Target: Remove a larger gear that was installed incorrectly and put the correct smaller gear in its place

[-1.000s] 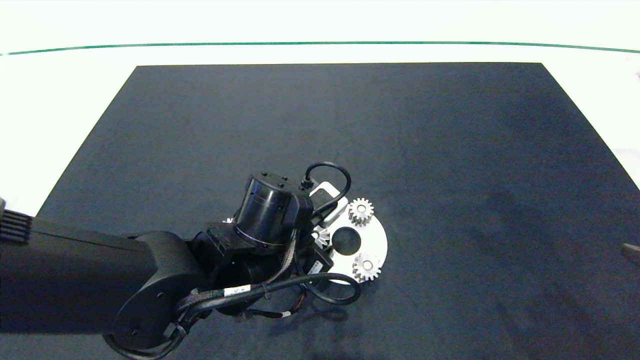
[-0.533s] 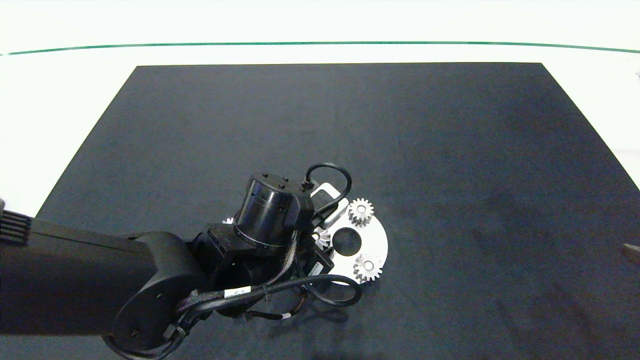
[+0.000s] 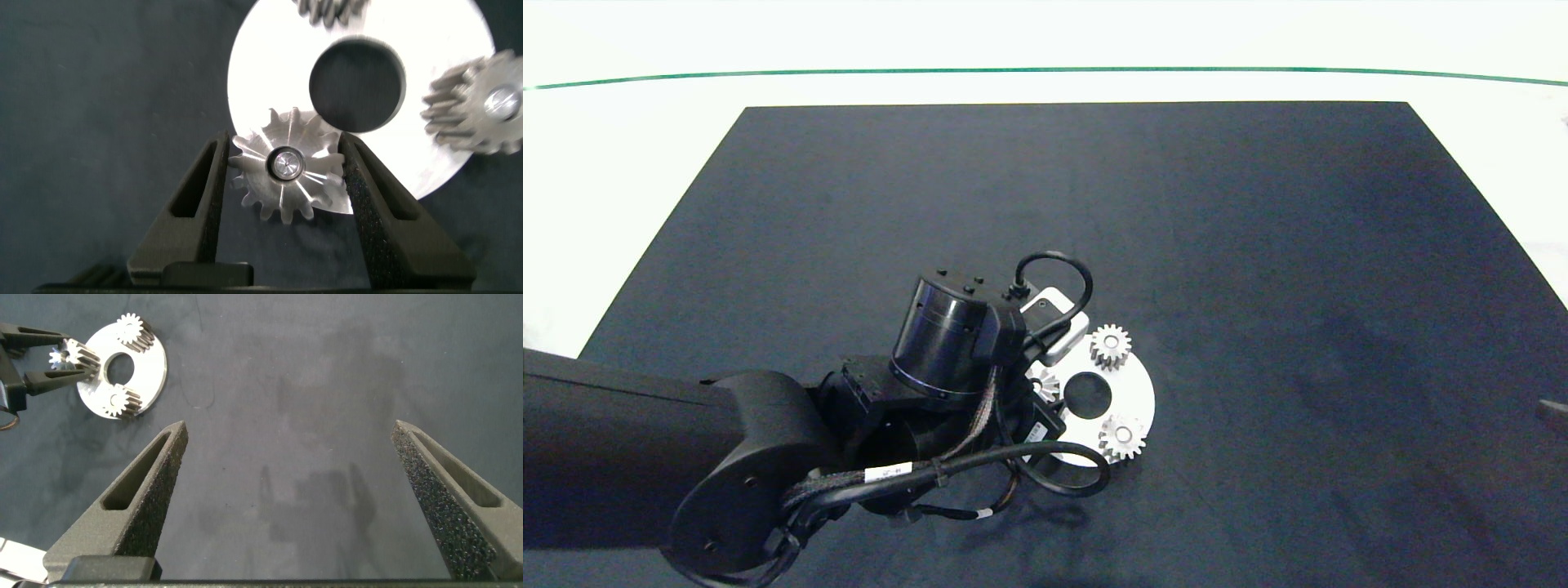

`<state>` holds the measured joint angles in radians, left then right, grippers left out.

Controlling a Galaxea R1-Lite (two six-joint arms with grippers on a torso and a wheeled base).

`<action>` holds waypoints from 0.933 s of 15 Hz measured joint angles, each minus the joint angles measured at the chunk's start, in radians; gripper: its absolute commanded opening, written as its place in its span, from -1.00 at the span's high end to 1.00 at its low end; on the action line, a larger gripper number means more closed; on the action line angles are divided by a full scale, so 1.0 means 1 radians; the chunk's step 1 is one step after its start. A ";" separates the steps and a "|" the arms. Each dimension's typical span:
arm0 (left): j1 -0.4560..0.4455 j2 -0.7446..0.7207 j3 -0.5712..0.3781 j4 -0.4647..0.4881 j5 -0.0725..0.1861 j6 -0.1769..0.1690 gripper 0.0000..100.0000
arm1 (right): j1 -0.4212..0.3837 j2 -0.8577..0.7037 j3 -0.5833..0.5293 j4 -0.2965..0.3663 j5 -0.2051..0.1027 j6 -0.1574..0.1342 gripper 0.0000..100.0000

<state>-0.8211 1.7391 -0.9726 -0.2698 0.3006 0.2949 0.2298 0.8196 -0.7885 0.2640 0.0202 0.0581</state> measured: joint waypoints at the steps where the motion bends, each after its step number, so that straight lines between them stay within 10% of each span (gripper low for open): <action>1: 0.000 -0.009 -0.005 -0.002 0.000 -0.001 0.50 | 0.000 0.001 0.000 -0.001 0.000 0.003 -1.00; 14: -0.036 -0.056 -0.009 0.034 0.001 -0.019 0.50 | 0.000 0.000 -0.002 -0.001 -0.002 0.003 -1.00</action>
<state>-0.8566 1.6828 -0.9813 -0.2362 0.3015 0.2762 0.2298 0.8198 -0.7902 0.2626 0.0181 0.0611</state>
